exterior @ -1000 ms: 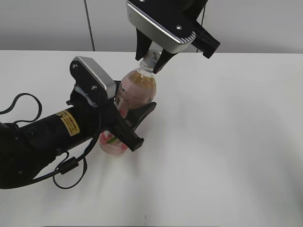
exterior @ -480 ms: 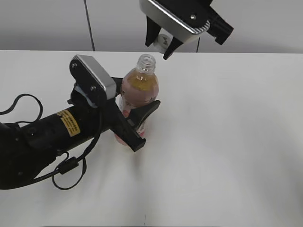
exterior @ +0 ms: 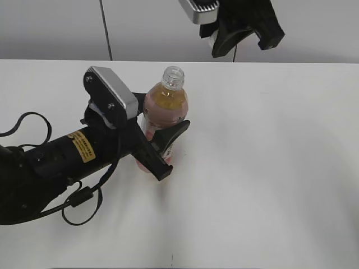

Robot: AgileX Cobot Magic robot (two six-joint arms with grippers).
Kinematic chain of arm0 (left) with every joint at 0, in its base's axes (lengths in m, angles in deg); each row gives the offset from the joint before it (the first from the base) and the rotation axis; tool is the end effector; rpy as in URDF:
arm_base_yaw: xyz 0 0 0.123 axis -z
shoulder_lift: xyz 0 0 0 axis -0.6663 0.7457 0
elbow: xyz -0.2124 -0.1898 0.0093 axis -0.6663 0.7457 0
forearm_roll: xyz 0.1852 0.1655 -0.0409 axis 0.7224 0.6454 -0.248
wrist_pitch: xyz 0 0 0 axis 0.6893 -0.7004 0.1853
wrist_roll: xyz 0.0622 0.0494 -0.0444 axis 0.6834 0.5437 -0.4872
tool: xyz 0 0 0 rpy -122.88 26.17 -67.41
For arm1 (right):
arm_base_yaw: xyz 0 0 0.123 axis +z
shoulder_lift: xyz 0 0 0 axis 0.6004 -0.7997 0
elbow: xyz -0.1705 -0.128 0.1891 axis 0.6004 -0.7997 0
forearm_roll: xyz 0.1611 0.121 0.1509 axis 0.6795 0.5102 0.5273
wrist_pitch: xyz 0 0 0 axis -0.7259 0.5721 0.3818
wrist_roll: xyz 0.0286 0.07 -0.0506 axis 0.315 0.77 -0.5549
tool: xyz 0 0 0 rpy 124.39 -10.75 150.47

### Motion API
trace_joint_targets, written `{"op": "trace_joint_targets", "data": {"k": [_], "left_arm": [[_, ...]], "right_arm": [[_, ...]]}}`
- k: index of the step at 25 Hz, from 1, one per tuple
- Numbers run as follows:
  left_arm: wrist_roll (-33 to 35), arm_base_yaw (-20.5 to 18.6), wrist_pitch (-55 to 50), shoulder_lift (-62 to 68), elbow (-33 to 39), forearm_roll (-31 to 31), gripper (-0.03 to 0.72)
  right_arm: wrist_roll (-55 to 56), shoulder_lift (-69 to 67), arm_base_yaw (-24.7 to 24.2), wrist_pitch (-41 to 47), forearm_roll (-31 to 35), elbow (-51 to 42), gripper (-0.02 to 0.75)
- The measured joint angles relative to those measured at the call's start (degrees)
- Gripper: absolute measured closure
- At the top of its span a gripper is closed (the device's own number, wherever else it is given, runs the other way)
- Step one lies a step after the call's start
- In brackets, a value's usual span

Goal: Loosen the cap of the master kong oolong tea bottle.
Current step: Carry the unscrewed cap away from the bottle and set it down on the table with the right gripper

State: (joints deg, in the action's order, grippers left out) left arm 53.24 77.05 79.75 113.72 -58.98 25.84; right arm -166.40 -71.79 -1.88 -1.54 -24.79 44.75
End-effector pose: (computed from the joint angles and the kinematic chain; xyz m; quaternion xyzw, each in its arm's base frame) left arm 0.2501 -0.2027 0.1455 0.3675 0.6396 -0.2176 0.6391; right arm 0.3250 0.2312 0.3447 -0.8685 0.4471 -0.0851 0.1964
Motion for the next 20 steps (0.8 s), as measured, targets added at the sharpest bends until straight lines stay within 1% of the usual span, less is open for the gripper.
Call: {"op": "trace_joint_targets", "data": {"k": [4,6,10,12,15,17,20], "left_arm": [[-0.92,0.0,-0.09,0.47,0.0,-0.63,0.26],[-3.05,0.0,0.0,0.47,0.0,-0.94,0.26],[-6.62,0.0,0.01,0.47,0.0,-2.05,0.26],[-9.05,0.0,0.01,0.47,0.0,-3.69,0.26],[-11.89,0.0,0.01,0.47,0.04,-8.07,0.26],[-12.29,0.0,0.01,0.47,0.04,-11.45,0.26],[-12.44,0.0,0.01,0.47,0.04,-13.88,0.26]], "right_arm": [[14.23,-0.81,-1.51,0.0,-0.39,0.0,0.467],[21.15,-2.37,-2.67,0.0,-0.39,0.0,0.467],[31.63,-6.41,-5.4,-0.05,-0.39,0.0,0.467],[36.87,-8.03,-6.62,-0.05,0.46,0.0,0.467],[45.4,-10.24,-8.35,-0.05,2.75,0.0,0.467],[49.91,-12.29,-9.04,-0.05,3.35,0.0,0.467],[54.19,-16.5,-9.19,-0.07,3.52,0.0,0.467]]}}
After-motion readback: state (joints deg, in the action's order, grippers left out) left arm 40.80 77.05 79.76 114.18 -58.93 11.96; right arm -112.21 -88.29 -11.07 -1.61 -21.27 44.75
